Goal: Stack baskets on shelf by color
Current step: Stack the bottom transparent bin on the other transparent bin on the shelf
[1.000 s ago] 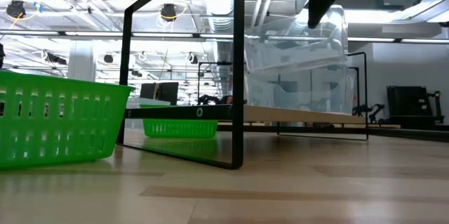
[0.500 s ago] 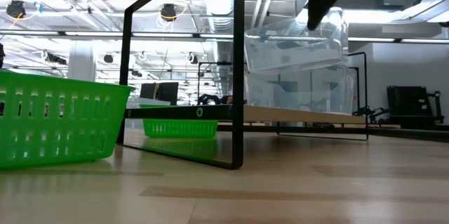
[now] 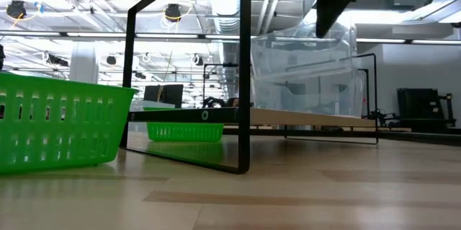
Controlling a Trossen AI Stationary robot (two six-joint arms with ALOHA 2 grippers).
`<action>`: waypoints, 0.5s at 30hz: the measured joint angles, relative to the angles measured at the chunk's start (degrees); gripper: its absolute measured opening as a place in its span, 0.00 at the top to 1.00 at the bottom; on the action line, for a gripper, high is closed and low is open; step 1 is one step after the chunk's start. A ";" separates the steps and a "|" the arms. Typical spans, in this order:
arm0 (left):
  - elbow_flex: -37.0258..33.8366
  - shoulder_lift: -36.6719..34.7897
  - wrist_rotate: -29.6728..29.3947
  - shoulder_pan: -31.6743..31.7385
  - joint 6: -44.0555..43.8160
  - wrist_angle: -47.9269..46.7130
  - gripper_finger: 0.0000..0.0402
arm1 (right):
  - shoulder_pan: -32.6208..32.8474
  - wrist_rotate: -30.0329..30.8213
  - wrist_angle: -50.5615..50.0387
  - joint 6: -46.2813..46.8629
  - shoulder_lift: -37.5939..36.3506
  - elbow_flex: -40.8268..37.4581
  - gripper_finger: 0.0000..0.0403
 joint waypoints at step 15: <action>0.00 0.00 -0.09 0.00 -0.24 0.00 0.48 | -0.41 -0.17 0.78 1.45 0.00 0.00 0.97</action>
